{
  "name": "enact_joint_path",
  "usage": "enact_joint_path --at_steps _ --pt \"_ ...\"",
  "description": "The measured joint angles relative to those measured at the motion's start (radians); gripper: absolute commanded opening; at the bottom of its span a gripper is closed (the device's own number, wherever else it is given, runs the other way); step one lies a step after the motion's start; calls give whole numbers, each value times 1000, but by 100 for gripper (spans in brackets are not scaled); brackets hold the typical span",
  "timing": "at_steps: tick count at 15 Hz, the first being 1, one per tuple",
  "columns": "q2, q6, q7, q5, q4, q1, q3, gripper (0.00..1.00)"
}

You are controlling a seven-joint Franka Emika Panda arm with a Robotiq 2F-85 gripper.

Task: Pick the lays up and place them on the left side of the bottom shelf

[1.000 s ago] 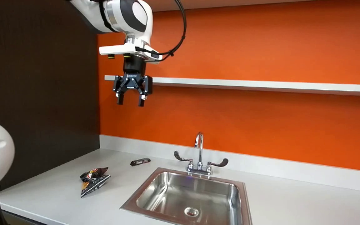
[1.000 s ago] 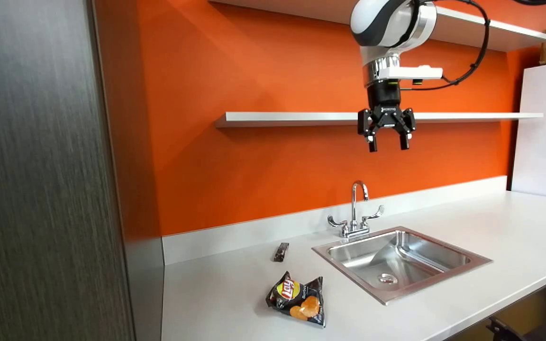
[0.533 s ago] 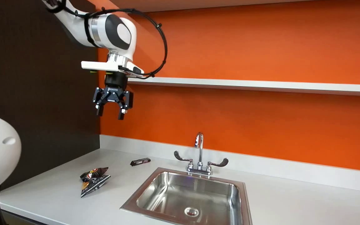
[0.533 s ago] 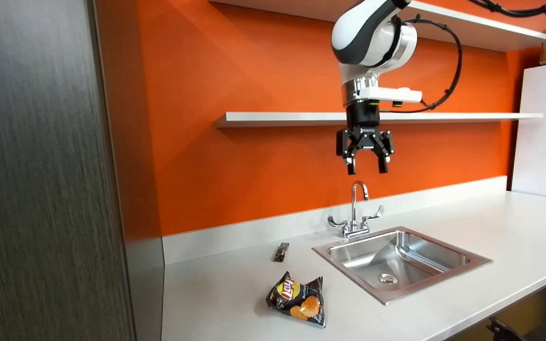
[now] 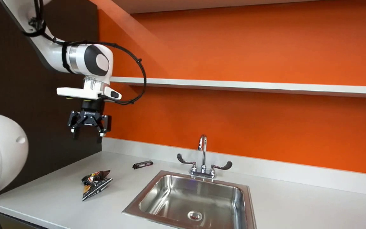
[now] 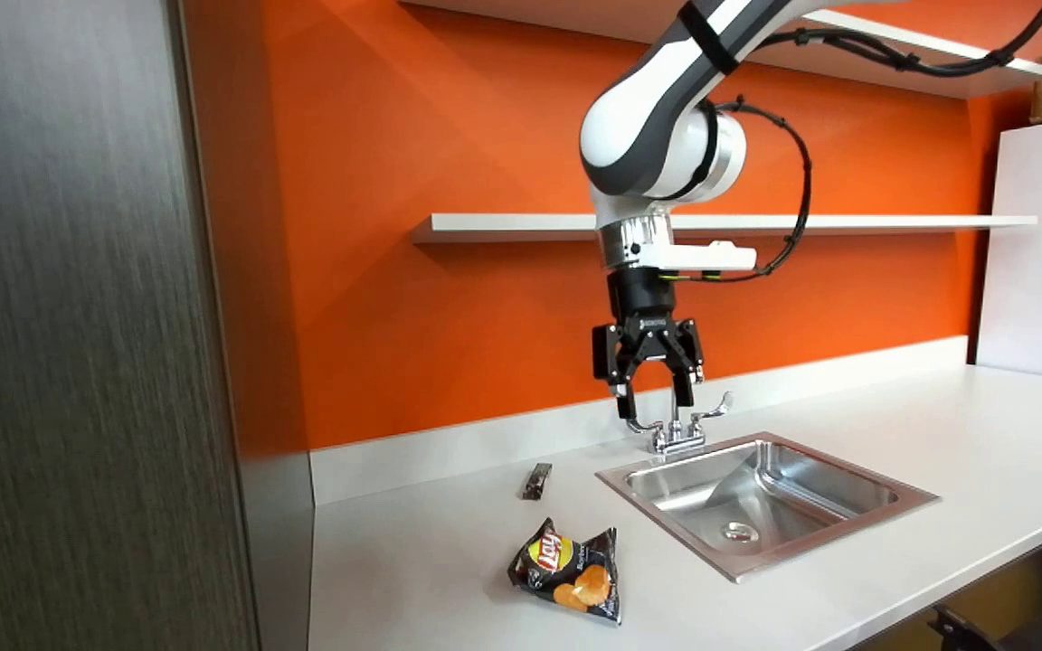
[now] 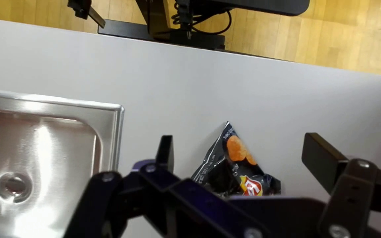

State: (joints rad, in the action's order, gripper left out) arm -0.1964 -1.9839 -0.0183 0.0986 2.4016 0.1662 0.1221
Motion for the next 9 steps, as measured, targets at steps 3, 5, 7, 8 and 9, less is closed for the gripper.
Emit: enact_joint_path --at_steps 3,5,7,8,9 --pt "45 -78 1 14 30 37 32 100" --pt "81 -127 4 19 40 53 47 100" --pt "121 -177 10 20 43 61 55 100" --pt "142 -204 16 20 43 63 57 100" --pt "161 -230 21 20 43 64 59 100"
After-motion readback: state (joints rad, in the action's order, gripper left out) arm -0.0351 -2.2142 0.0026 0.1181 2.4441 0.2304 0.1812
